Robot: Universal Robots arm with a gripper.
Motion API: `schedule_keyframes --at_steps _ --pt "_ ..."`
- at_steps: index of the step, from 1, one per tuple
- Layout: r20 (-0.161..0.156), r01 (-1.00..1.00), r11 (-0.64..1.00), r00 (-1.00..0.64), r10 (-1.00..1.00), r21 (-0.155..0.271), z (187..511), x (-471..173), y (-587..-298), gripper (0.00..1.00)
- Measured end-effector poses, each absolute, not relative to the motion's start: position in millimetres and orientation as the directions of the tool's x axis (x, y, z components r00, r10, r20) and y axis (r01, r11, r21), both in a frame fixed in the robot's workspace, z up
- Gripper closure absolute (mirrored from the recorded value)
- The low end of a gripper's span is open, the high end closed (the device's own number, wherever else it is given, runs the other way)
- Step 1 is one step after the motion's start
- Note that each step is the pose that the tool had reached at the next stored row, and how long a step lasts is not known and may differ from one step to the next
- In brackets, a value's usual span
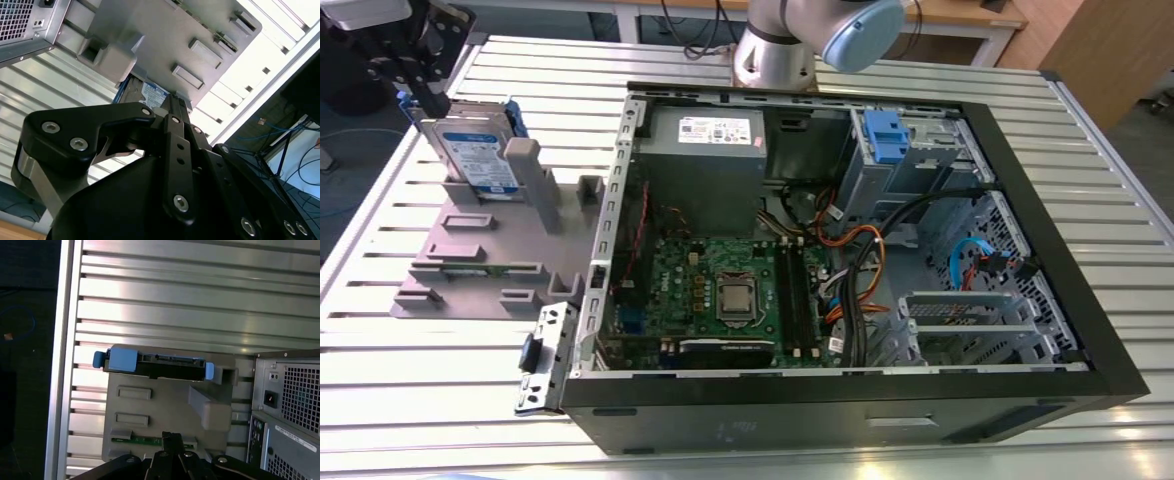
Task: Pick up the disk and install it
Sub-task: 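Pick up the disk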
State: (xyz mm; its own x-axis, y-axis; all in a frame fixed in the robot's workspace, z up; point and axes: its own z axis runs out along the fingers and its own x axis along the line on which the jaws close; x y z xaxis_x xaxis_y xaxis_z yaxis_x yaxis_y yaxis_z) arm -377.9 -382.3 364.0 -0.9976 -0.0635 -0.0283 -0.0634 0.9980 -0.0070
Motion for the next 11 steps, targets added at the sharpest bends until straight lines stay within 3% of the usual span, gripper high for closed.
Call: schedule_keyframes --at_steps 11 --pt "-0.028 -0.080 0.997 -0.996 -0.080 -0.007 364.0 -377.9 -382.3 0.89"
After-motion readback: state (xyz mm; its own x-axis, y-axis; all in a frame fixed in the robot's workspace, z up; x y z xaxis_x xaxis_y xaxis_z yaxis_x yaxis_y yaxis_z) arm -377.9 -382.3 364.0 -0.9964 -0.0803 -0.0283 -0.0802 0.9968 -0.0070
